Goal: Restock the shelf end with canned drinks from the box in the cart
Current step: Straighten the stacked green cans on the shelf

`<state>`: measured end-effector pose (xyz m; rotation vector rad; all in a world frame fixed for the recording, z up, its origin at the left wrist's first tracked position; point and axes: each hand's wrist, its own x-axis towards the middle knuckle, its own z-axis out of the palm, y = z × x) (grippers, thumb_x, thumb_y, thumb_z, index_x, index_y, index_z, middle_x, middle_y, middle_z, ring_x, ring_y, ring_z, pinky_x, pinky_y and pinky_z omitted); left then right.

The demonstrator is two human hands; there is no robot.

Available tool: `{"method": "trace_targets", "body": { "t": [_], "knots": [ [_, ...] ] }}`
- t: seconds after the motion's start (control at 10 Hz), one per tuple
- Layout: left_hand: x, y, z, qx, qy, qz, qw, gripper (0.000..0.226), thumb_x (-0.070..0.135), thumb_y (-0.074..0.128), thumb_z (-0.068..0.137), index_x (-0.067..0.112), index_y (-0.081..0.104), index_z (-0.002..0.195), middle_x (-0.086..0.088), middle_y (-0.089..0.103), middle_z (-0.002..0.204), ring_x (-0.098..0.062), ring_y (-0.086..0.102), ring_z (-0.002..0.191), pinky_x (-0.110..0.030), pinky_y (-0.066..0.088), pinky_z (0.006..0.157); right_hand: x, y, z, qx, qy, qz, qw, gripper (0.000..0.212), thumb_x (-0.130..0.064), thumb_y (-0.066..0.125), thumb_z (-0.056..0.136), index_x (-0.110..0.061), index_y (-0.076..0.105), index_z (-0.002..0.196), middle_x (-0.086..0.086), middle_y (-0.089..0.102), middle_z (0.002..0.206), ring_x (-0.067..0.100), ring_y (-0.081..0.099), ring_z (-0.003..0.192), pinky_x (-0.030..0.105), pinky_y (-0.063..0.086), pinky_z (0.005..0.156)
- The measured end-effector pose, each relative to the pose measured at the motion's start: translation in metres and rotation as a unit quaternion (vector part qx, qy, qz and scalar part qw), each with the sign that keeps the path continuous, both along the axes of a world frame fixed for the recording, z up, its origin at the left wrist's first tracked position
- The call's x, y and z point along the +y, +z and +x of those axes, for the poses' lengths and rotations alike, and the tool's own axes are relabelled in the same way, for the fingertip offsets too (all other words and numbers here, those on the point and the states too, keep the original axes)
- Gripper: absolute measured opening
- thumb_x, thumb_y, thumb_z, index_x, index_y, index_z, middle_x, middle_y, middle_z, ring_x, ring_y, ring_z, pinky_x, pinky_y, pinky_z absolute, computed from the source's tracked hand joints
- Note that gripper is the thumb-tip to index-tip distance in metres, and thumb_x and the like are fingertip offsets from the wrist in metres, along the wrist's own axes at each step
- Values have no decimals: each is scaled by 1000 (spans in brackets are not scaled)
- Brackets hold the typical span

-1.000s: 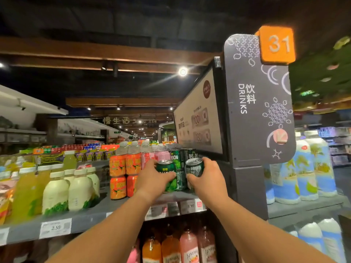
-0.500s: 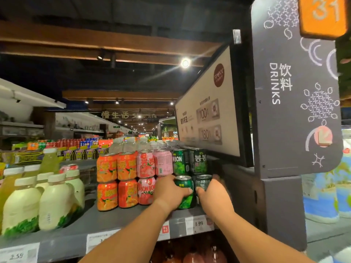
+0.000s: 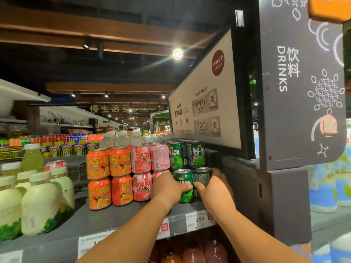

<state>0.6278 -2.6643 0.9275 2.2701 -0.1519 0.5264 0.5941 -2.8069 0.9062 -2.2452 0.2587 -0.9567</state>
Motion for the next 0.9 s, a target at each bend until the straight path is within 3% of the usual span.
{"method": "trace_targets", "body": {
  "t": [0.1, 0.5, 0.7, 0.9],
  "knots": [
    [0, 0, -1, -2, 0, 0, 1000, 48, 50, 86, 65, 16, 69, 94, 0, 71, 90, -19, 68, 82, -38, 59, 78, 0, 0, 0, 5, -2, 2, 1000, 49, -42, 68, 85, -21, 44, 121, -3, 51, 105, 16, 55, 92, 27, 44, 75],
    [0, 1, -8, 7, -7, -2, 1000, 45, 47, 85, 71, 15, 69, 98, -1, 71, 93, -19, 68, 84, -38, 58, 80, -3, -6, 8, -3, -4, -4, 1000, 58, -43, 69, 84, -21, 41, 129, 3, 52, 118, 22, 57, 103, 30, 44, 76],
    [-2, 3, -13, 14, -1, 12, 1000, 45, 48, 84, 71, 15, 71, 98, 0, 72, 91, -18, 69, 83, -38, 59, 80, -7, -13, 17, -5, -3, -7, 1000, 65, -46, 70, 82, -23, 37, 133, 2, 51, 119, 22, 59, 101, 27, 40, 69],
    [9, 18, -43, -23, 45, 134, 990, 48, 58, 79, 71, 16, 65, 91, 1, 68, 87, -18, 65, 80, -36, 57, 74, -3, -11, -12, -14, 28, -25, 999, 65, -48, 69, 83, -17, 38, 131, 5, 57, 118, 21, 60, 97, 34, 51, 77]
  ]
}}
